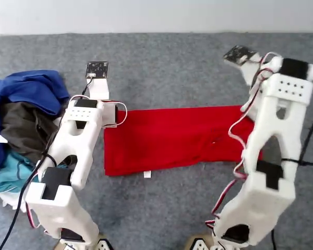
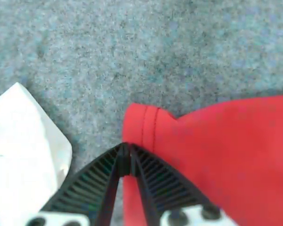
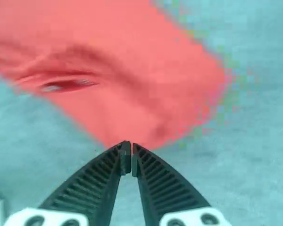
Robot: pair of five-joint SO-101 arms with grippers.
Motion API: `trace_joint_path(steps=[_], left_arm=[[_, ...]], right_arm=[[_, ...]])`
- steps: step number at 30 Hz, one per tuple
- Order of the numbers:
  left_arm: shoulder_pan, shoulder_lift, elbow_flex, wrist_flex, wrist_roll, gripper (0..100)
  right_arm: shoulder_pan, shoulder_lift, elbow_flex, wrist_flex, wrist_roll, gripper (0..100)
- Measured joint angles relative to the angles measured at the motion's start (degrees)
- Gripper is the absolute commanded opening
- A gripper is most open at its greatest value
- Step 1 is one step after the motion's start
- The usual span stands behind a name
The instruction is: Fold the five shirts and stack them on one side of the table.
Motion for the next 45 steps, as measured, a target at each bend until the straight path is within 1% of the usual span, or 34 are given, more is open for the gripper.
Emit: trace_joint_path(steps=[3,6,8,11,15,17,21,23,27,29,32,35,39,42,45], left_arm=[[-0.3,0.0,0.0,0.2,0.0,1],[-0.2,0.0,0.0,0.2,0.0,1],[-0.1,0.0,0.0,0.2,0.0,1],[-0.1,0.0,0.0,0.2,0.0,1],[-0.2,0.0,0.0,0.2,0.0,1],[0.0,0.0,0.0,0.5,0.0,1],[-0.3,0.0,0.0,0.5,0.0,1],[-0.3,0.0,0.0,0.5,0.0,1],[0.0,0.0,0.0,0.5,0.0,1],[-0.2,0.0,0.0,0.5,0.0,1],[-0.2,0.0,0.0,0.5,0.0,1],[-0.1,0.0,0.0,0.5,0.0,1],[-0.2,0.0,0.0,0.5,0.0,1],[-0.2,-0.2,0.2,0.5,0.0,1],[0.1,-4.7,0.8,3.2,0.0,1]], right_arm=[[-4.3,-6.7,16.8,-3.9,-0.5,0.9],[-6.5,-8.7,31.0,-13.7,-3.3,0.9],[-9.3,-8.5,37.5,-21.4,-5.4,0.9],[-11.0,-6.2,39.6,-30.6,-9.8,0.9],[-11.9,-4.6,39.7,-33.7,-13.0,0.9],[-12.0,-4.6,39.6,-32.8,-13.2,0.9],[-12.0,-6.3,36.9,-26.3,-13.2,0.9],[-11.8,-7.9,35.9,-25.5,-13.5,0.9],[-11.9,-6.2,35.6,-31.2,-13.9,0.9],[-12.5,-2.7,35.5,-34.5,-15.8,0.9],[-12.1,1.5,32.7,-34.1,-18.9,0.9],[-12.1,2.0,28.3,-29.6,-19.6,0.9],[-11.2,1.9,19.3,-19.6,-20.0,0.9],[-10.8,-0.5,13.2,-14.7,-21.4,0.9],[-11.0,-2.8,9.5,-11.6,-23.9,0.9]])
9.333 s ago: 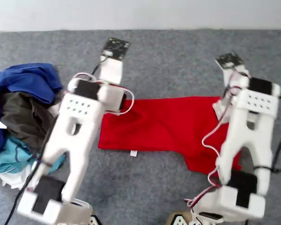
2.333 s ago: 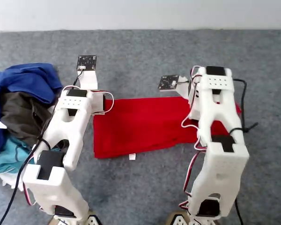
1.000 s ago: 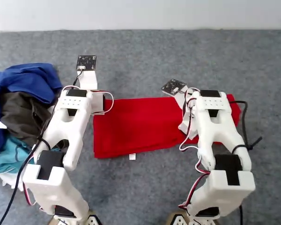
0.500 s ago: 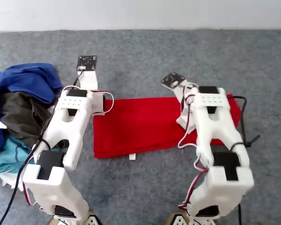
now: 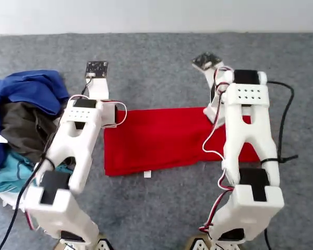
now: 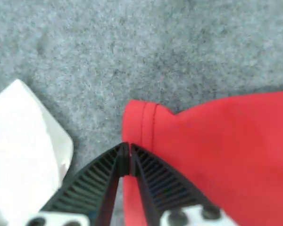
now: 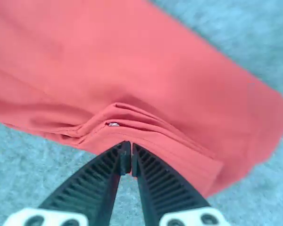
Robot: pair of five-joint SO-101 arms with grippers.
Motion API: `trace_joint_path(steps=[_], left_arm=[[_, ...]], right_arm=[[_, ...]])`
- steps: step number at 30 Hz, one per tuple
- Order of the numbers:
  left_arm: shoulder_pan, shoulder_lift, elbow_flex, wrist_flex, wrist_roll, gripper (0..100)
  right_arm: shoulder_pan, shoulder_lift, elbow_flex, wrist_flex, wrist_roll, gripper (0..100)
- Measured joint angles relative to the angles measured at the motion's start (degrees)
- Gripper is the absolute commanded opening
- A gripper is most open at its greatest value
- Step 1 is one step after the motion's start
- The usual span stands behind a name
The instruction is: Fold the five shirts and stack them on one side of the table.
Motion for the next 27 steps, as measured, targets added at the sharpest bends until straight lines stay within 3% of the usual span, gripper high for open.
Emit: trace_joint_path(steps=[3,9,13,19,27], left_arm=[[1.1,-9.9,0.0,6.5,0.1,2],[1.0,-27.3,5.5,16.6,0.0,14],[1.1,-24.1,10.2,17.5,1.0,21],[1.1,-14.6,10.3,20.4,11.9,24],[1.1,-4.1,7.8,20.4,12.1,24]], right_arm=[[0.4,-1.8,-2.5,4.1,-0.7,0.9],[3.6,-3.1,-3.2,8.5,-1.1,0.9],[6.0,-3.1,-3.2,8.8,-1.2,0.9],[5.5,-1.8,-3.2,8.8,-1.2,0.9],[4.1,1.2,-3.2,8.8,-1.2,0.9]])
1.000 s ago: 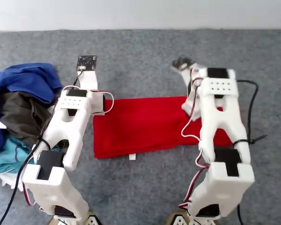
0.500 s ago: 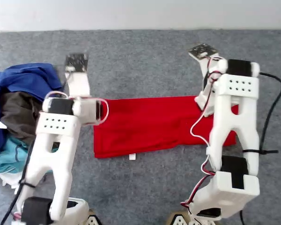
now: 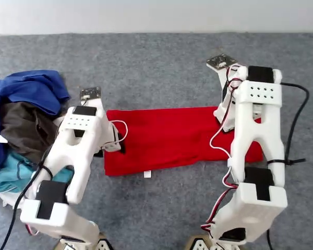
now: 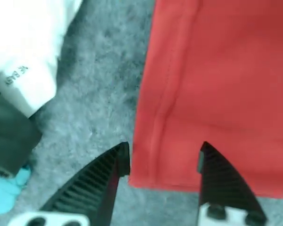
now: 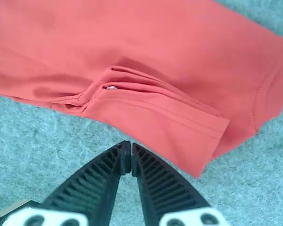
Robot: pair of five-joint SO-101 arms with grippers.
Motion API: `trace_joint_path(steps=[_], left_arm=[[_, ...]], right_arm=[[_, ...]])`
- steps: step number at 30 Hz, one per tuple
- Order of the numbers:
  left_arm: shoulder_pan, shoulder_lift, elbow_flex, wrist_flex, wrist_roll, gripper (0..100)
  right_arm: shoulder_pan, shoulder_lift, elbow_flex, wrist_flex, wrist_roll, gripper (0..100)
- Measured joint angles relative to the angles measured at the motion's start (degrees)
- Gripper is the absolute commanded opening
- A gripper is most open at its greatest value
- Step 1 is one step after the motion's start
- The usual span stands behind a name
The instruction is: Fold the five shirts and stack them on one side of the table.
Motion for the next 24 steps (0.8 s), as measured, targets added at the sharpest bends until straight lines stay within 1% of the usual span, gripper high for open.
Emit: trace_joint_path(steps=[3,6,8,12,15,19,24], left_arm=[[0.0,0.0,-0.4,0.4,-1.1,24],[0.0,-0.8,-1.4,3.0,-2.2,24],[-0.7,-2.0,-1.8,3.2,-2.9,24],[-4.7,-2.3,-1.8,0.7,-5.8,24],[-6.5,-0.4,-1.8,-2.0,-7.1,24],[-5.5,5.5,-1.9,-4.5,-8.2,24],[-2.7,9.7,-5.9,-2.9,-8.6,24]], right_arm=[[0.1,0.0,0.0,0.0,0.0,0.9],[0.1,0.0,0.0,0.1,0.0,0.9],[0.1,0.0,0.0,0.3,0.0,0.9],[0.1,0.0,0.0,0.5,0.0,0.9],[0.1,0.0,0.0,0.5,0.0,0.9],[0.1,0.0,0.0,0.5,0.0,0.9],[0.1,0.0,0.0,0.5,0.0,0.9]])
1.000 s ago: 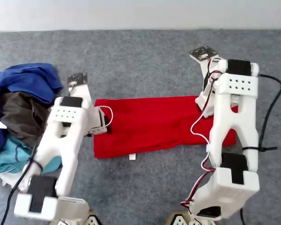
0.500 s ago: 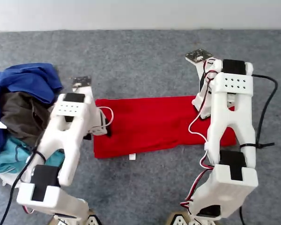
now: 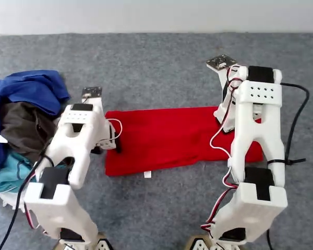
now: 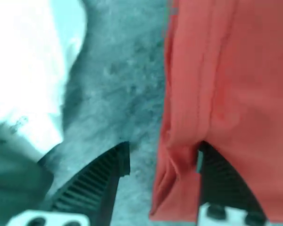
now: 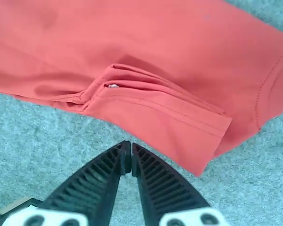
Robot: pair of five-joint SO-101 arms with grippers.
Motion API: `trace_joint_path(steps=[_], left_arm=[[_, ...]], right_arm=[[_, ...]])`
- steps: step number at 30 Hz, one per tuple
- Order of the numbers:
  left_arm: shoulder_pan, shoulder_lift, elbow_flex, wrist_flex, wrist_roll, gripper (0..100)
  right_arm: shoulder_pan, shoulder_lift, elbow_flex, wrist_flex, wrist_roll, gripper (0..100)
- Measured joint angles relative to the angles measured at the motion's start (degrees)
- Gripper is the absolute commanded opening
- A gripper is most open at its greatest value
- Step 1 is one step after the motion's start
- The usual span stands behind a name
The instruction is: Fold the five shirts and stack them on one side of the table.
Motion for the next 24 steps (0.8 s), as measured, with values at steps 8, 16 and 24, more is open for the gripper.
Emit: trace_joint_path(steps=[8,16,24], left_arm=[[0.5,1.0,-1.4,2.4,0.0,23],[1.1,1.1,-1.8,1.8,-0.4,2],[1.2,1.1,-1.9,0.0,-0.2,1]], right_arm=[[0.0,0.0,0.0,0.0,-0.1,0.9],[0.0,0.0,0.0,0.1,-0.1,0.9],[0.0,0.0,0.0,0.1,-3.3,0.9]])
